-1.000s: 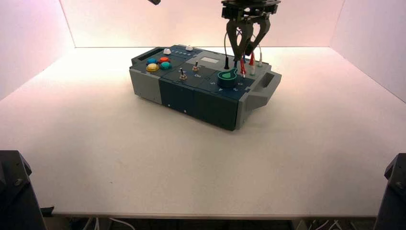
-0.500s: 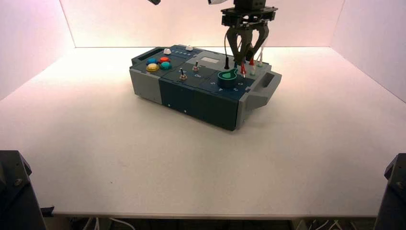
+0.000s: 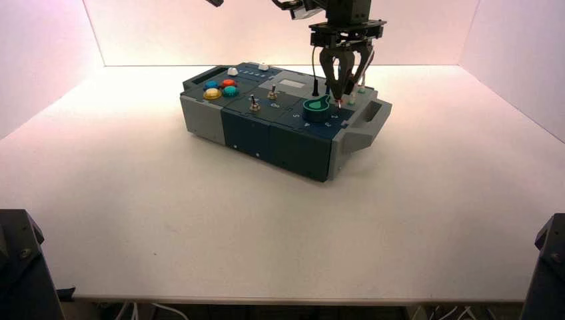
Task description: Insert the red wire.
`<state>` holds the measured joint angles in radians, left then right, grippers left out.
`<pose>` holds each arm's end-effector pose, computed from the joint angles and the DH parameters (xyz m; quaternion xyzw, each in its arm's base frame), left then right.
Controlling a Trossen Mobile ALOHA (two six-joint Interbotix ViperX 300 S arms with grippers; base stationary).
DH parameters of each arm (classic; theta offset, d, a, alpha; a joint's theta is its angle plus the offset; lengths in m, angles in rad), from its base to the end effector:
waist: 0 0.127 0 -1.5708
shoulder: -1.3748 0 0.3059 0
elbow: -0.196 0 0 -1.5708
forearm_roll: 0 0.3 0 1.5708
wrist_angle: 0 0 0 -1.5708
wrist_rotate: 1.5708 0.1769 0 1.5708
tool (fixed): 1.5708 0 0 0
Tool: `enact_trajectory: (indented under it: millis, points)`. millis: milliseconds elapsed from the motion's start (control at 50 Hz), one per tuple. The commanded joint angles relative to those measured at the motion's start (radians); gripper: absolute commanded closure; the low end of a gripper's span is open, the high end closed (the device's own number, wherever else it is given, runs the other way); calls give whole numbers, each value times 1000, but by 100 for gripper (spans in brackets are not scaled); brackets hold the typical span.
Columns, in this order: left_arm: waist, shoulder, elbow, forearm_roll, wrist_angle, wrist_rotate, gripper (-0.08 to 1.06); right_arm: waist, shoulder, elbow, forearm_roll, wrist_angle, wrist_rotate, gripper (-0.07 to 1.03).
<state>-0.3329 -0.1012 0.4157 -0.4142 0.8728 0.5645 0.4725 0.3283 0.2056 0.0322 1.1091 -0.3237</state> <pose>0.3451 -0.1770 0.1856 0.1201 0.4970 -0.3422 0.7883 0.3527 0.1860 0.0628 -0.2608 0.6796 0.2770 0.6272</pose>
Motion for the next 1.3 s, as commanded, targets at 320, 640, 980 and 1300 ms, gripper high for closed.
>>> enact_trajectory:
  millis: [320, 640, 980, 1300]
  points:
    - [2, -29, -28, -2, -3, 9, 101, 2, -20, -34, 41, 6, -20, 55]
    - [2, -29, -26, -2, -3, 9, 101, 2, -18, -29, 34, 9, -20, 99]
    - [2, -29, -26, -2, -3, 9, 101, 2, -72, -5, 31, -43, -14, 99]
    - [2, -29, -26, -2, -3, 8, 101, 2, -155, 72, 34, -104, 5, 99]
